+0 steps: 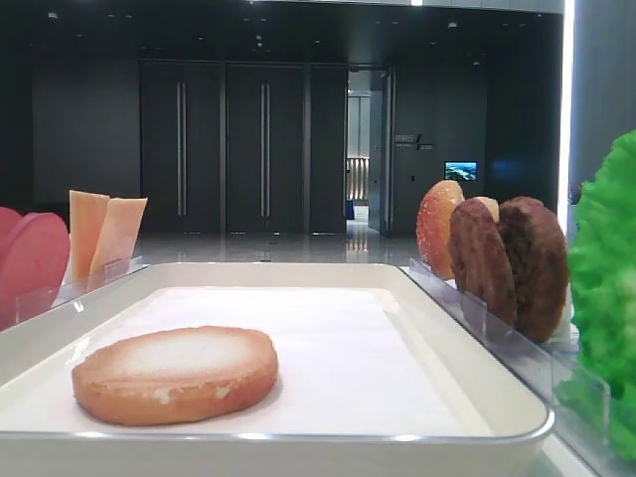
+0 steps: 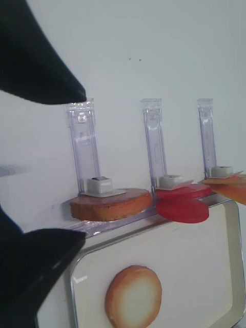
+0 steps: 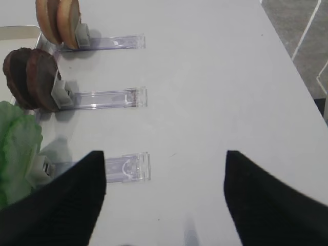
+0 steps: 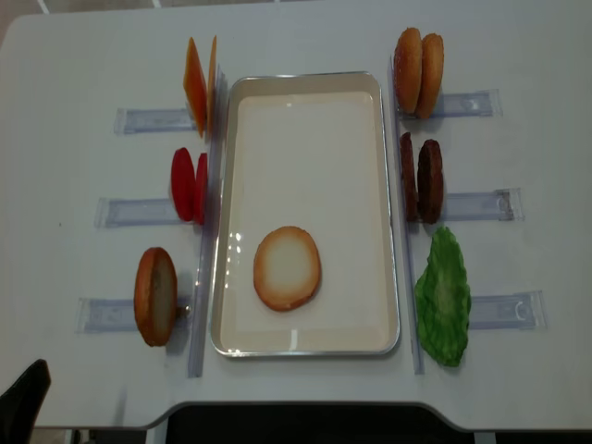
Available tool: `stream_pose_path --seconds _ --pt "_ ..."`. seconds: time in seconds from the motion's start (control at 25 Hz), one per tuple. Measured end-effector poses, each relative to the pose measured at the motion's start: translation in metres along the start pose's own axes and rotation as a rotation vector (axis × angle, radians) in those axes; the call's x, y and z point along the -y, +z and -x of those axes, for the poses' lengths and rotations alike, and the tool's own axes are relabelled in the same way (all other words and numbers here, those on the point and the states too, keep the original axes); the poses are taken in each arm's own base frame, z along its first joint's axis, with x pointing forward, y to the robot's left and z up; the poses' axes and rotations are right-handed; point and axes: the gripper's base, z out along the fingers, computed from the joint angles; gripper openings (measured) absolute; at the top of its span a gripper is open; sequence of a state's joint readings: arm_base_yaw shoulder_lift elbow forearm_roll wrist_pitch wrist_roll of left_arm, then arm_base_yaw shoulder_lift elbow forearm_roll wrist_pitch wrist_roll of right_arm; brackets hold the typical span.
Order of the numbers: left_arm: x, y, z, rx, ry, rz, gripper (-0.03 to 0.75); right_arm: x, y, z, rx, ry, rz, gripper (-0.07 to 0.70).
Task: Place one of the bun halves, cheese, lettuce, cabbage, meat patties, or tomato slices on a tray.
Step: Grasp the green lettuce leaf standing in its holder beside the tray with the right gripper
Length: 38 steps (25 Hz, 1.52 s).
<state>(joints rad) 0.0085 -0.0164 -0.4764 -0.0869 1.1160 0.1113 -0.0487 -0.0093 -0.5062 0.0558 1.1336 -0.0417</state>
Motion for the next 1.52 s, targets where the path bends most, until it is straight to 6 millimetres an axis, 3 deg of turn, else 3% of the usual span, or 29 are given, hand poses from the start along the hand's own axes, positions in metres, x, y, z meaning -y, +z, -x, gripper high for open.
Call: stream_pose_path --seconds 0.24,0.56,0.88,1.24,1.52 --pt "0.0 0.0 0.0 0.001 0.0 0.0 0.576 -0.001 -0.005 0.009 0.01 0.006 0.014 0.468" --pt "0.0 0.0 0.0 0.001 0.0 0.0 0.576 -0.006 0.015 0.038 -0.157 0.055 0.086 0.468" --pt "0.0 0.0 0.0 0.002 0.0 0.0 0.576 -0.007 0.042 0.078 -0.397 0.075 0.118 0.468" --pt "0.0 0.0 0.0 0.002 0.0 0.0 0.576 -0.007 0.061 0.131 -0.426 0.072 0.14 0.468" --pt "0.0 0.0 0.0 0.002 0.0 0.0 0.576 -0.008 0.098 0.149 -0.534 0.095 0.152 0.468"
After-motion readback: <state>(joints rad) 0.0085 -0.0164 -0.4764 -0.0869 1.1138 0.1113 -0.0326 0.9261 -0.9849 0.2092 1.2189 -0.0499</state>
